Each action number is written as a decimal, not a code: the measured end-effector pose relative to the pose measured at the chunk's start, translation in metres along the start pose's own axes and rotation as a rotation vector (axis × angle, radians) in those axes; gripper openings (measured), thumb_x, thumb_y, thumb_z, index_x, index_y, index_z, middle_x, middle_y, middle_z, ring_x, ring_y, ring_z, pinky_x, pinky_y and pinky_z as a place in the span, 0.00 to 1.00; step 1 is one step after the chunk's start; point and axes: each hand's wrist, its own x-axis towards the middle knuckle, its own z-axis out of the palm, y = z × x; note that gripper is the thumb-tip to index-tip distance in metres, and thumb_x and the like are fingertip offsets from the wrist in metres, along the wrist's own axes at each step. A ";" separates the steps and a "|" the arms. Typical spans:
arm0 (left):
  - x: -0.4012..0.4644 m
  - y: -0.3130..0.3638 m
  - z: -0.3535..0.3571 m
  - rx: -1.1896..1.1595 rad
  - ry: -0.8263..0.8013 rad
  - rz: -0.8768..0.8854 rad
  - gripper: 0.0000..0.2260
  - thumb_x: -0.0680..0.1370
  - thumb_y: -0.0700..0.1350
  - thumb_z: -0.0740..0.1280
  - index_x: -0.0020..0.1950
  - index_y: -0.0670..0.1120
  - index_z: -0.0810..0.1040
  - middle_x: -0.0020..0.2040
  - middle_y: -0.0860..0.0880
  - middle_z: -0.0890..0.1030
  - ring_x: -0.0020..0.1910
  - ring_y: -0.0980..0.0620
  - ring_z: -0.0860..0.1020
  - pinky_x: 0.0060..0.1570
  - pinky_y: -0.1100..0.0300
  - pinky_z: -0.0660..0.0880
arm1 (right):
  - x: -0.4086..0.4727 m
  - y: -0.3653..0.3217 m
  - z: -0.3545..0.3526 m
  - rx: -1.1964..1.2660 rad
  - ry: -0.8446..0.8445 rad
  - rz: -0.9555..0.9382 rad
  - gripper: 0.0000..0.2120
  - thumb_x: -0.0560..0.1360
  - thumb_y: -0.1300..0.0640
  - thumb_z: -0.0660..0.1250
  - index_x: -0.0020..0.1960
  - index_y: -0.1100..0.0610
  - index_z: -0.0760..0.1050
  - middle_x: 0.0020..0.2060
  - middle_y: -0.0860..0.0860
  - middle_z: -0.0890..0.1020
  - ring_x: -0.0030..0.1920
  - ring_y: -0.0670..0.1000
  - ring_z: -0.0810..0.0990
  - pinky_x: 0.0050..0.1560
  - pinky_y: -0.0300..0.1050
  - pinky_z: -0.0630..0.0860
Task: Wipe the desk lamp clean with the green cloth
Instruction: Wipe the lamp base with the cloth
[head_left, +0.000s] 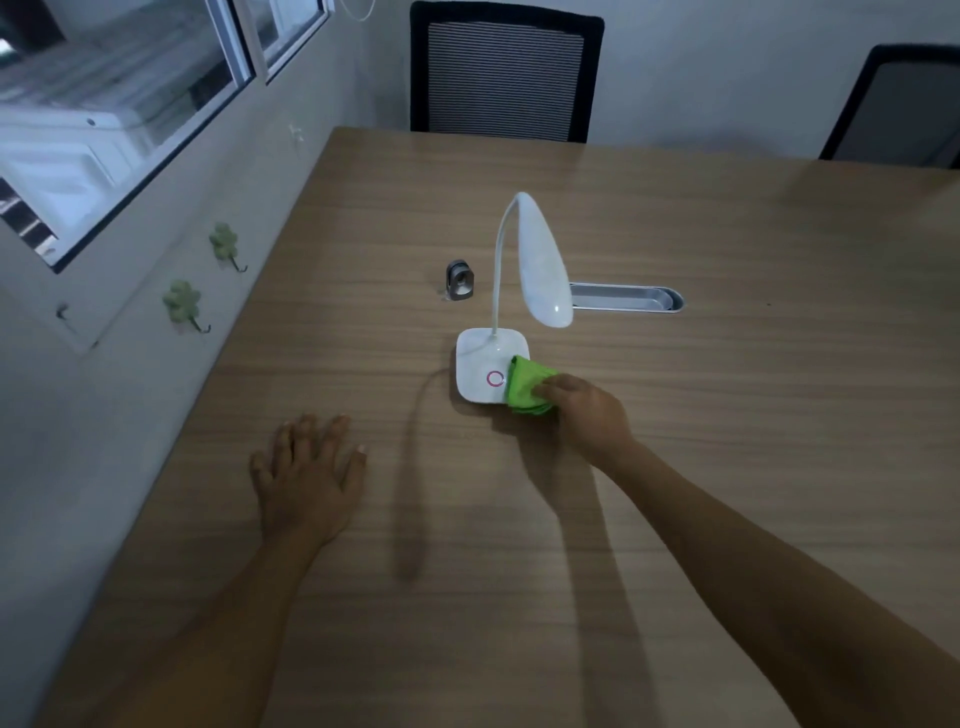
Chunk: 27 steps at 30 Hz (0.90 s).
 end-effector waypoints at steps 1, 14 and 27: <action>0.000 0.000 0.000 0.002 0.001 0.001 0.26 0.76 0.64 0.48 0.74 0.62 0.57 0.78 0.50 0.59 0.77 0.45 0.55 0.71 0.38 0.53 | -0.003 0.004 -0.002 -0.003 0.036 0.032 0.21 0.71 0.65 0.65 0.62 0.54 0.77 0.65 0.55 0.76 0.61 0.58 0.78 0.52 0.51 0.78; 0.001 -0.001 0.001 0.013 0.007 0.003 0.27 0.74 0.65 0.47 0.74 0.61 0.58 0.77 0.49 0.61 0.76 0.44 0.57 0.71 0.37 0.53 | 0.023 -0.017 -0.002 -0.076 -0.016 0.107 0.16 0.75 0.60 0.62 0.62 0.56 0.74 0.63 0.56 0.76 0.62 0.59 0.75 0.54 0.51 0.76; 0.000 -0.001 0.000 0.020 0.006 0.006 0.28 0.74 0.65 0.45 0.74 0.61 0.59 0.77 0.49 0.61 0.76 0.44 0.57 0.70 0.37 0.54 | 0.011 -0.015 -0.003 -0.077 0.004 0.081 0.18 0.75 0.60 0.61 0.64 0.54 0.73 0.66 0.54 0.74 0.63 0.58 0.75 0.55 0.50 0.76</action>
